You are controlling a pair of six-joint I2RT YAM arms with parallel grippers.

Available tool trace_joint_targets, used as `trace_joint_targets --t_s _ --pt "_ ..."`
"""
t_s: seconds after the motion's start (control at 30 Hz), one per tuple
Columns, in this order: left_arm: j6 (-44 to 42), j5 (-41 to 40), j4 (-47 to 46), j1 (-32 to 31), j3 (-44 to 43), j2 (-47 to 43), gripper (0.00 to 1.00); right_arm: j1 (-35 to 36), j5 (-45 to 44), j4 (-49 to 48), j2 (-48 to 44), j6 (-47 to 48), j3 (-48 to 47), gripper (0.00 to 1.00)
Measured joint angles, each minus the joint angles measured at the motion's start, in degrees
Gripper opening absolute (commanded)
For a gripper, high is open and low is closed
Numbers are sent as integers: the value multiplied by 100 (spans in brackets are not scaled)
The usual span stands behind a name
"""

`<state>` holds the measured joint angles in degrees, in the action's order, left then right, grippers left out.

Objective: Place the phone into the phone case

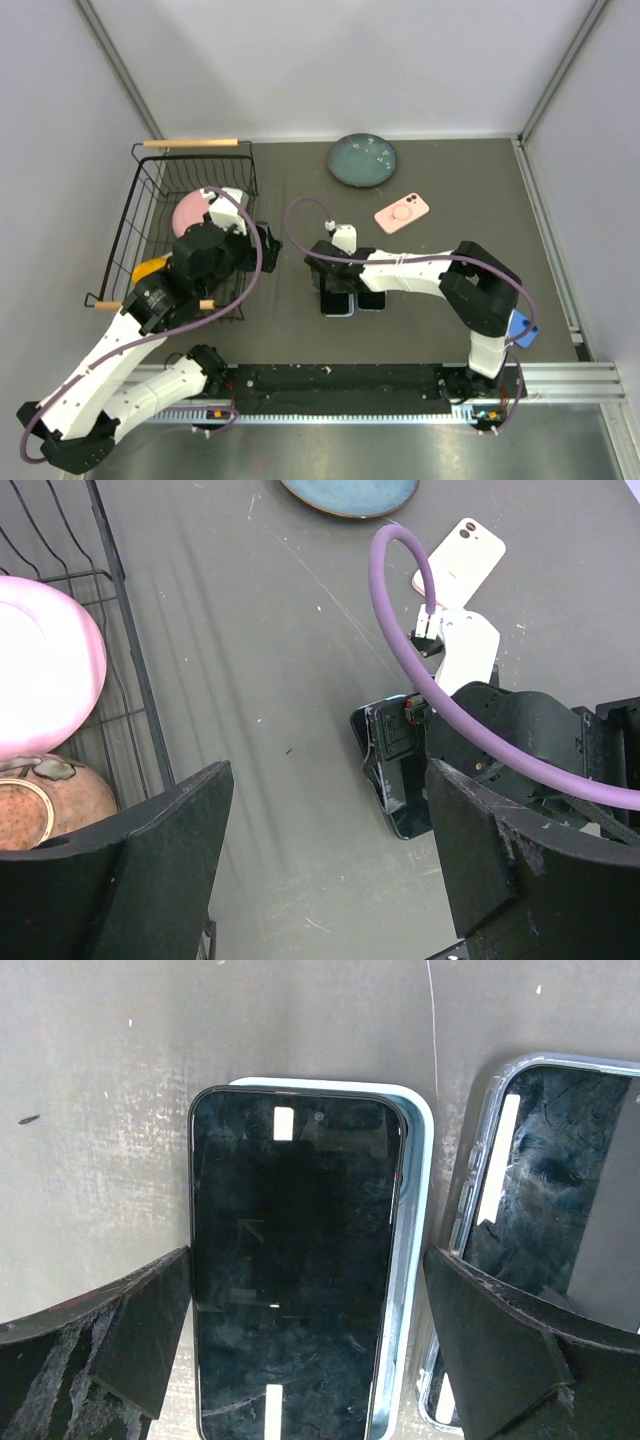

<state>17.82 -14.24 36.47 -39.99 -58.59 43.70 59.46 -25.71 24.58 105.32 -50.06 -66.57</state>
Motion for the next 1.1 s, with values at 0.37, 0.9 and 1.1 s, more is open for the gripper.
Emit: trace_joint_targets --t_s 0.37,0.9,1.1 --pt "-31 -46 -24 0 140 -50 83 -37 52 -66 20 118 59 64" --pt "142 66 20 9 190 284 80 -179 245 -933 -649 278 964 37" --pt "551 439 85 13 177 595 76 -264 304 -1012 -1443 485 1482 34"
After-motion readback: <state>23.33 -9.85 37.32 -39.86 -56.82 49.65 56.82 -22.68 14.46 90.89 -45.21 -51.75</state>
